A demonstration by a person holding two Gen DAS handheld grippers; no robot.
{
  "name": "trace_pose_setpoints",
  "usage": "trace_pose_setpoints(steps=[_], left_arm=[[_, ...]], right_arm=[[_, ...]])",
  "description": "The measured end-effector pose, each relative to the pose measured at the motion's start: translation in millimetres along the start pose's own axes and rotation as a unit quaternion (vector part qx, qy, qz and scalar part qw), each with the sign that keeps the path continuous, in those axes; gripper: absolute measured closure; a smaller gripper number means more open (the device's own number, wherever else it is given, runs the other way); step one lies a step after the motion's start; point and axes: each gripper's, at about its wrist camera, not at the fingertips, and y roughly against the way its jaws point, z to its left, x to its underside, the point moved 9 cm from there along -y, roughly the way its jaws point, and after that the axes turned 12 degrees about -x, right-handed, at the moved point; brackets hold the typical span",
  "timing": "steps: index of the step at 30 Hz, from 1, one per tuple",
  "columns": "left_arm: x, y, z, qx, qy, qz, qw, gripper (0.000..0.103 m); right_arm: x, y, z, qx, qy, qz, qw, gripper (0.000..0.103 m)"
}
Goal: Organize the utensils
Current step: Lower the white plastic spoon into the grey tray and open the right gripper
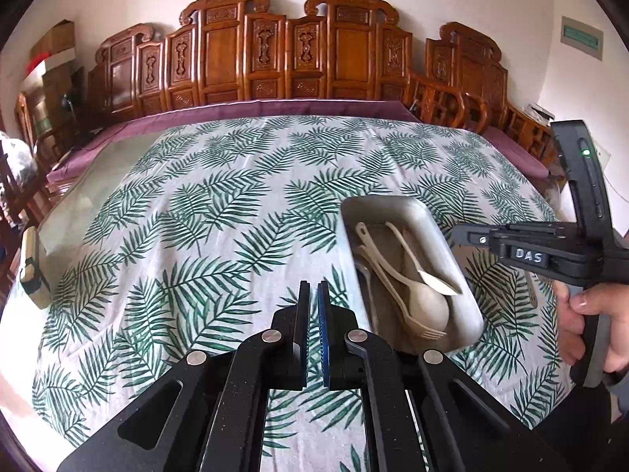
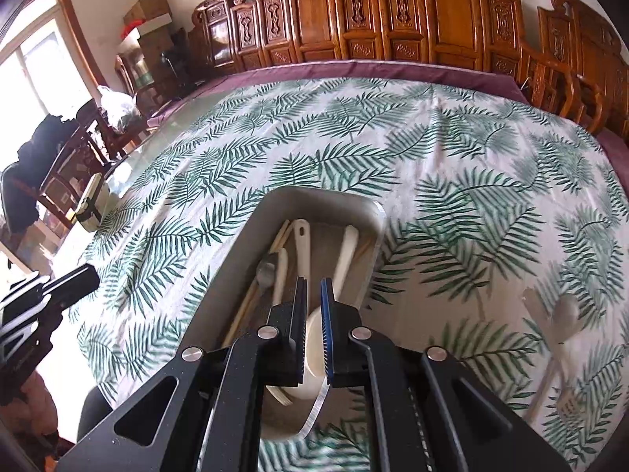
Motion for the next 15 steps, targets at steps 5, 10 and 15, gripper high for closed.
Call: trace_pose_setpoints(steps=[5, 10, 15], left_arm=[[2.3, 4.8, -17.7, 0.006, -0.016, -0.004, 0.9998, 0.100], [7.8, 5.0, -36.4, 0.010, -0.033, -0.002, 0.9994, 0.100], [13.7, 4.9, -52.7, 0.015, -0.050, 0.004, 0.9986, 0.099]], right_arm=[[17.5, 34.6, -20.7, 0.027, 0.034, -0.010, 0.999, 0.094], [38.6, 66.8, -55.7, 0.050, 0.034, -0.014, 0.998, 0.094], [64.3, 95.6, -95.9, 0.074, 0.023, -0.014, 0.997, 0.094]])
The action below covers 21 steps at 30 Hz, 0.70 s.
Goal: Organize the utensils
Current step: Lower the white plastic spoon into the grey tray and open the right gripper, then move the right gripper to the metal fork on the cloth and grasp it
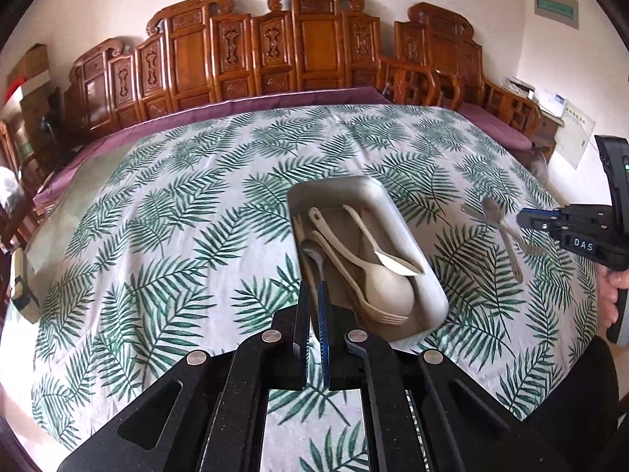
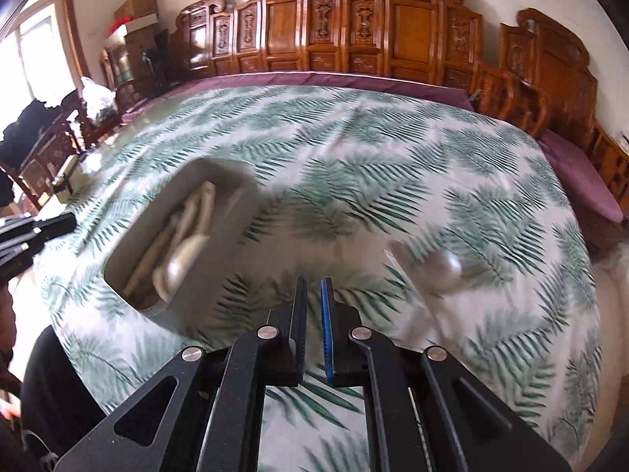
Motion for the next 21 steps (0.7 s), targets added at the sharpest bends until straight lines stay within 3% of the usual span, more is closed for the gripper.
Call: trace_pose_setpoints(steps=[2, 6, 8, 13, 17, 21], left_arm=[[0.3, 1.4, -6.8, 0.003, -0.004, 0.000, 1.0000, 0.085], [-1.9, 4.3, -21.5, 0.012, -0.010, -0.003, 0.9999, 0.075], [-4.8, 5.8, -29.9, 0.017, -0.011, -0.005, 0.9998, 0.059], [-10.7, 7.7, -50.7, 0.033, -0.010, -0.012, 0.9994, 0.034], [-10.7, 5.0, -68.5, 0.043, -0.011, -0.010, 0.9990, 0.028], [-8.9, 2.5, -82.4, 0.052, -0.010, -0.004, 0.9986, 0.028]], right_arm=[[11.3, 7.8, -18.1, 0.014, -0.001, 0.004, 1.000, 0.094], [27.7, 16.7, -48.3, 0.033, -0.013, 0.010, 0.999, 0.094], [35.2, 19.3, -64.3, 0.040, -0.021, 0.014, 0.999, 0.094], [48.5, 13.4, -87.3, 0.040, -0.036, 0.028, 0.998, 0.082], [53.6, -4.1, -96.5, 0.042, -0.032, 0.045, 0.998, 0.082], [50.3, -23.5, -104.2, 0.042, -0.032, 0.062, 0.997, 0.082]])
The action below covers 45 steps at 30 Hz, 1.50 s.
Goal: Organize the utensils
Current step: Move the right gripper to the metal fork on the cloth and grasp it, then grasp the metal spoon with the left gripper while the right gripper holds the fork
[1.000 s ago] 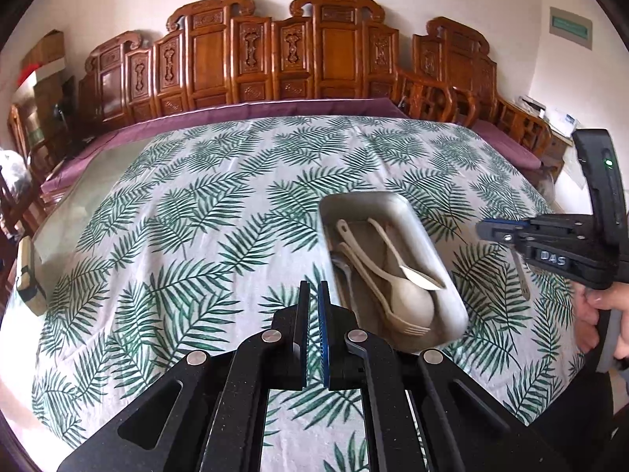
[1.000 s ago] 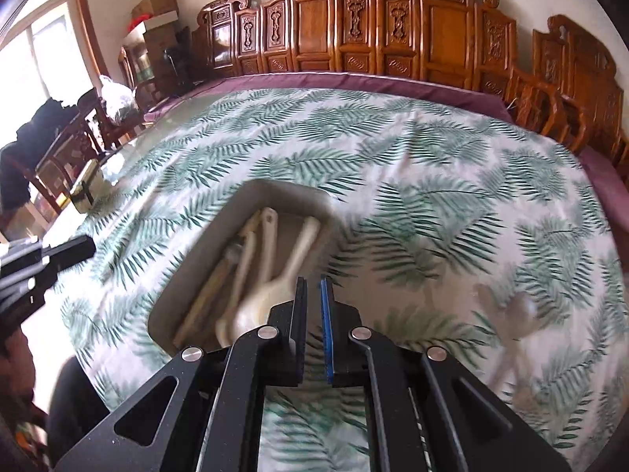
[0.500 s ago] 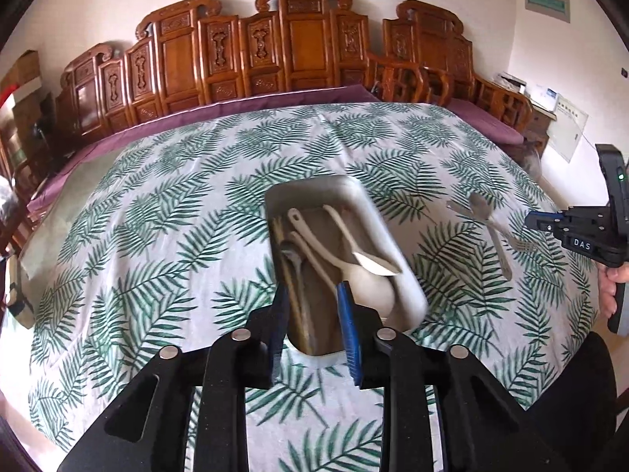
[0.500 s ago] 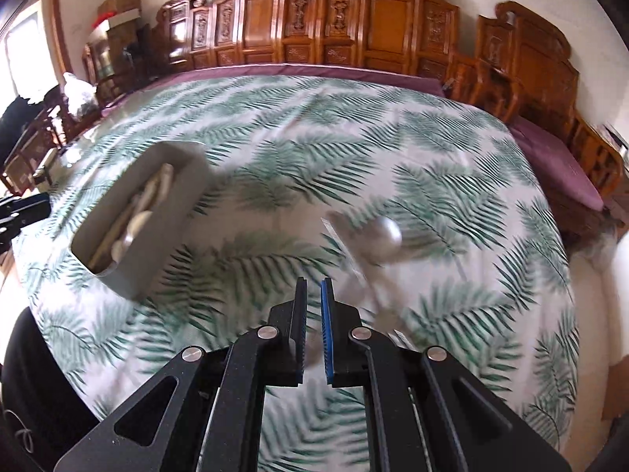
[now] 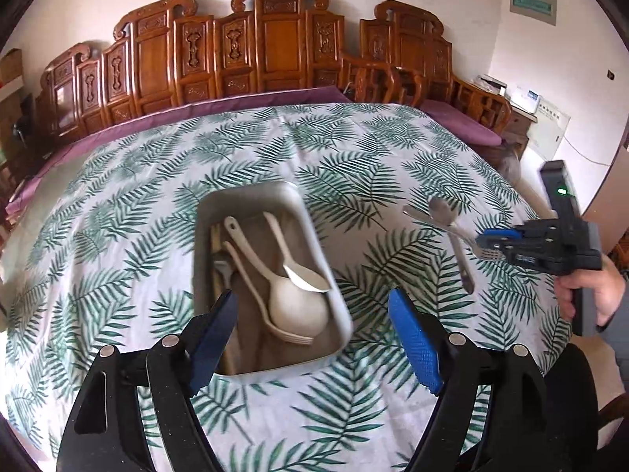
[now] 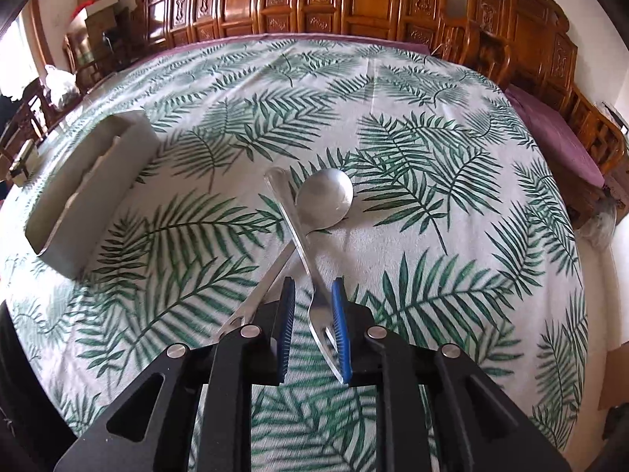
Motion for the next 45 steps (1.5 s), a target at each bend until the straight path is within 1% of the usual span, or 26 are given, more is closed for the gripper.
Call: trace_pose_setpoints(steps=[3, 8, 12, 14, 15, 19, 20, 25, 28, 33, 37, 40, 45], left_arm=[[0.9, -0.1, -8.8, 0.004, -0.005, 0.002, 1.0000, 0.027], [1.9, 0.6, -19.4, 0.006, -0.014, 0.004, 0.9999, 0.027], [3.2, 0.1, -24.6, 0.007, -0.019, 0.007, 0.9998, 0.028], [4.4, -0.2, -27.0, 0.007, -0.021, 0.008, 0.9997, 0.027], [4.8, -0.3, -27.8, 0.007, -0.023, 0.009, 0.9997, 0.027], [5.1, -0.1, -31.8, 0.007, -0.026, 0.010, 0.9996, 0.027], [5.0, 0.1, -33.6, 0.007, -0.028, 0.010, 0.9995, 0.027], [3.2, 0.2, -43.9, 0.007, -0.038, 0.009, 0.9992, 0.028], [1.5, -0.9, -53.6, 0.009, -0.045, 0.010, 0.9989, 0.028], [-4.2, -7.5, -78.9, 0.015, -0.062, 0.012, 0.9979, 0.028], [-9.0, -16.1, -100.8, 0.023, -0.075, 0.014, 0.9968, 0.028], [-13.1, -24.1, -118.3, 0.024, -0.089, 0.016, 0.9956, 0.028], [-21.9, -42.7, -146.0, 0.030, -0.103, 0.026, 0.9939, 0.028]], right_arm=[[-5.4, -11.9, 0.7, 0.000, 0.008, 0.014, 1.000, 0.082], [-9.4, -29.9, -0.7, 0.017, 0.023, 0.051, 0.998, 0.082], [-13.8, -34.7, -2.1, 0.016, 0.021, 0.052, 0.998, 0.082], [-13.5, -36.1, -1.8, 0.011, 0.021, 0.052, 0.998, 0.088], [-13.2, -36.2, -1.0, 0.007, 0.019, 0.052, 0.998, 0.090], [-10.8, -35.1, 4.8, 0.012, 0.027, 0.057, 0.998, 0.095], [-8.6, -33.9, 7.8, 0.012, 0.031, 0.057, 0.998, 0.095], [1.5, -13.6, 12.4, -0.005, 0.022, 0.036, 0.999, 0.095], [5.6, 6.9, 9.5, -0.021, 0.005, 0.015, 1.000, 0.095], [13.7, 33.3, -4.7, -0.018, -0.013, -0.003, 1.000, 0.095], [24.0, 42.0, -22.3, -0.010, -0.027, -0.006, 1.000, 0.095], [30.0, 40.7, -36.6, -0.002, -0.036, -0.003, 0.999, 0.095], [32.6, 41.2, -53.4, -0.005, -0.052, -0.006, 0.999, 0.095]])
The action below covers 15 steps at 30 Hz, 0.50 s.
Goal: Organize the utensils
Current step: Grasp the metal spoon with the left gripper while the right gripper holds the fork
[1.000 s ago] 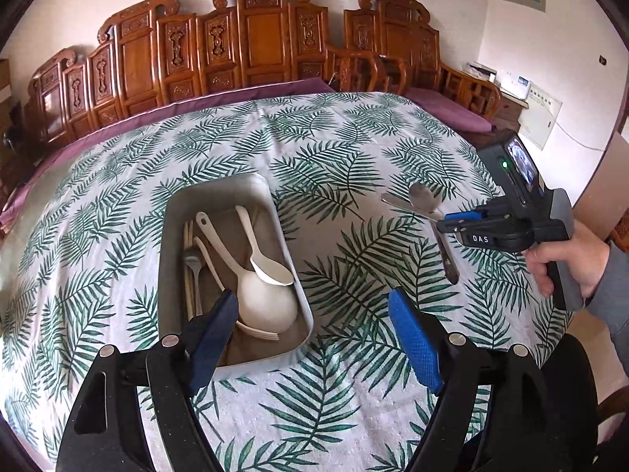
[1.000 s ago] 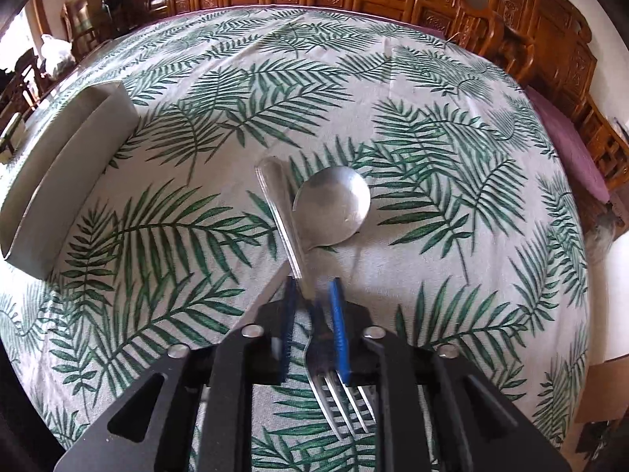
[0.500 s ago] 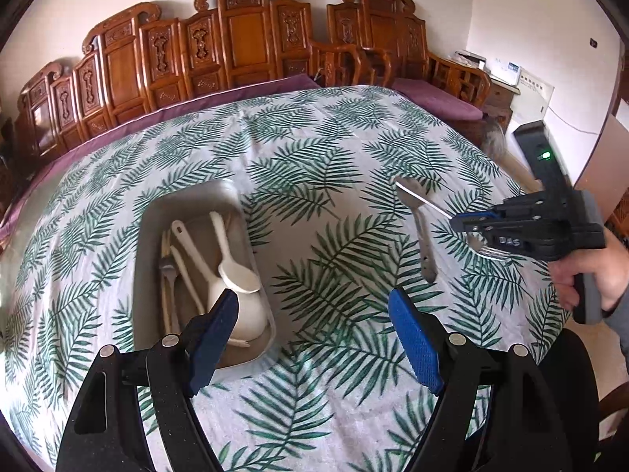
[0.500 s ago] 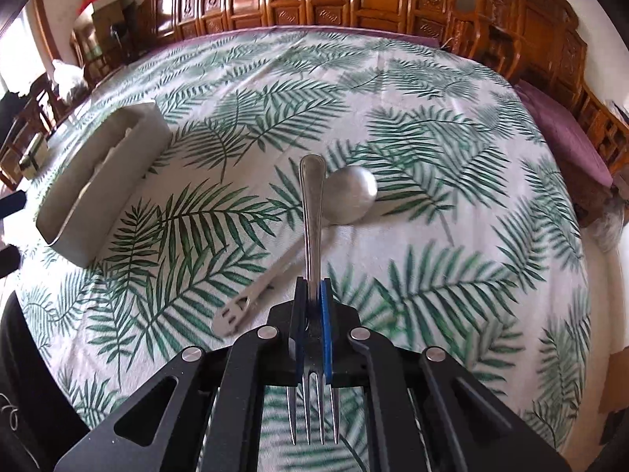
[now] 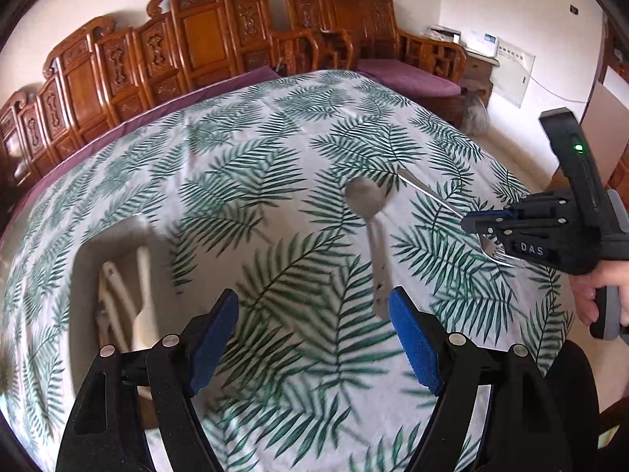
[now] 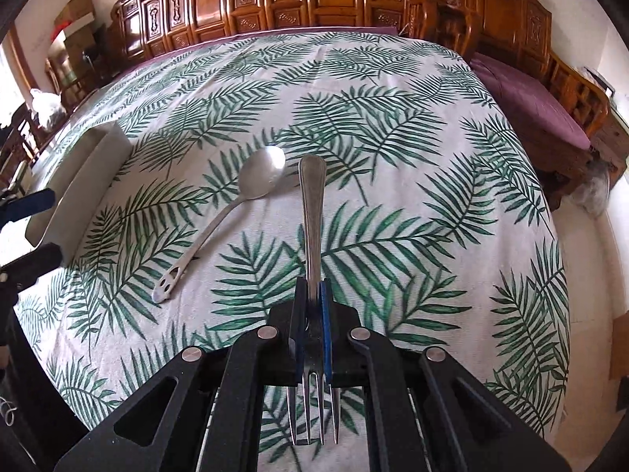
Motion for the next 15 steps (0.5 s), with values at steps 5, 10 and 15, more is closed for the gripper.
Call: trace_pose_setpoints(steps=[5, 10, 15], left_arm=[[-13.3, -27.1, -22.8, 0.005, -0.005, 0.016, 0.9998, 0.031], [-19.9, -58.6, -41.5, 0.007, -0.011, 0.043, 0.9990, 0.039], [-26.4, -80.0, -48.5, 0.016, -0.005, 0.066, 0.9977, 0.047]], right_arm=[[1.4, 4.0, -11.5, -0.009, -0.019, -0.006, 1.000, 0.095], [6.8, -2.0, -21.0, -0.004, -0.029, 0.003, 1.000, 0.095], [12.5, -8.9, -29.3, -0.001, -0.038, 0.011, 0.999, 0.095]])
